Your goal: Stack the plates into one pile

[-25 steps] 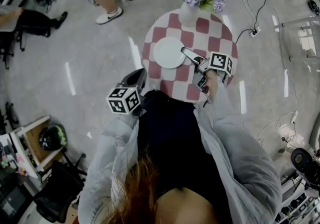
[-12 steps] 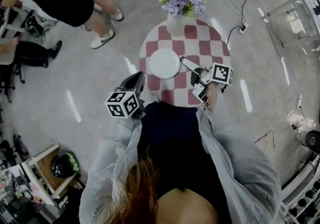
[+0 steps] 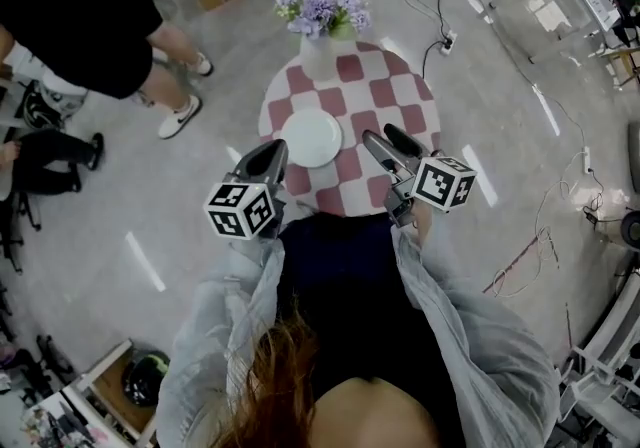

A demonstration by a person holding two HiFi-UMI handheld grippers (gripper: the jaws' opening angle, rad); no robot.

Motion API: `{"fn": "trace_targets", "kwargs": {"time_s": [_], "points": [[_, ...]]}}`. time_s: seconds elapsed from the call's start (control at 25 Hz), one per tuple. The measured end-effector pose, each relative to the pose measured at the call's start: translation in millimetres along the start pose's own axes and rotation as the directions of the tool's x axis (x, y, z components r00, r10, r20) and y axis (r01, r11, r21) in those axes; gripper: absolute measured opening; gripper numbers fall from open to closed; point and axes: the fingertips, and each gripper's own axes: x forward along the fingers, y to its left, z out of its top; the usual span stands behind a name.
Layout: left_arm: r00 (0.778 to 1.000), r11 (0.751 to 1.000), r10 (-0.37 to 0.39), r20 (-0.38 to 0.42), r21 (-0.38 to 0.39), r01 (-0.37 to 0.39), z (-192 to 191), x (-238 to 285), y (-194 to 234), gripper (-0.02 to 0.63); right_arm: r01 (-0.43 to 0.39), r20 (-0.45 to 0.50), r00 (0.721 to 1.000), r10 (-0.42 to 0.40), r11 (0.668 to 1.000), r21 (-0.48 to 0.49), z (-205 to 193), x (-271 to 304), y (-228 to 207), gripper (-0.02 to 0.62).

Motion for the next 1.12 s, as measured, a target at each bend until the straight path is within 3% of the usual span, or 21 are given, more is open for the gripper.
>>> {"fn": "trace_targets", "kwargs": {"time_s": [0.16, 0.32, 0.56, 0.84, 1.12], "points": [[0.998, 0.996, -0.069, -0.002, 0.052, 0.069, 10, 6, -20, 0.018, 0.110, 0.078, 0.992, -0.100, 0.986, -0.125, 10, -30, 4, 0.257], [0.993, 0.986, -0.114, -0.011, 0.120, 0.115, 18, 9, -36, 0.018, 0.227, 0.184, 0.964, -0.194, 0.957, -0.181, 21, -60, 2, 0.176], [0.990, 0.975, -0.138, -0.020, 0.170, 0.139, 21, 11, -48, 0.017, 0.356, 0.308, 0.917, -0.253, 0.867, -0.348, 33, -87, 12, 0.099], [0.987, 0.969, -0.161, -0.019, 0.189, 0.162, 15, 11, -65, 0.018, 0.383, 0.279, 0.917, -0.287, 0.828, -0.408, 19, -95, 10, 0.002], [0.987, 0.967, -0.157, -0.031, 0.196, 0.160, 11, 17, -69, 0.017, 0.387, 0.223, 0.921, -0.321, 0.828, -0.405, 3, -98, 1, 0.000]]}}
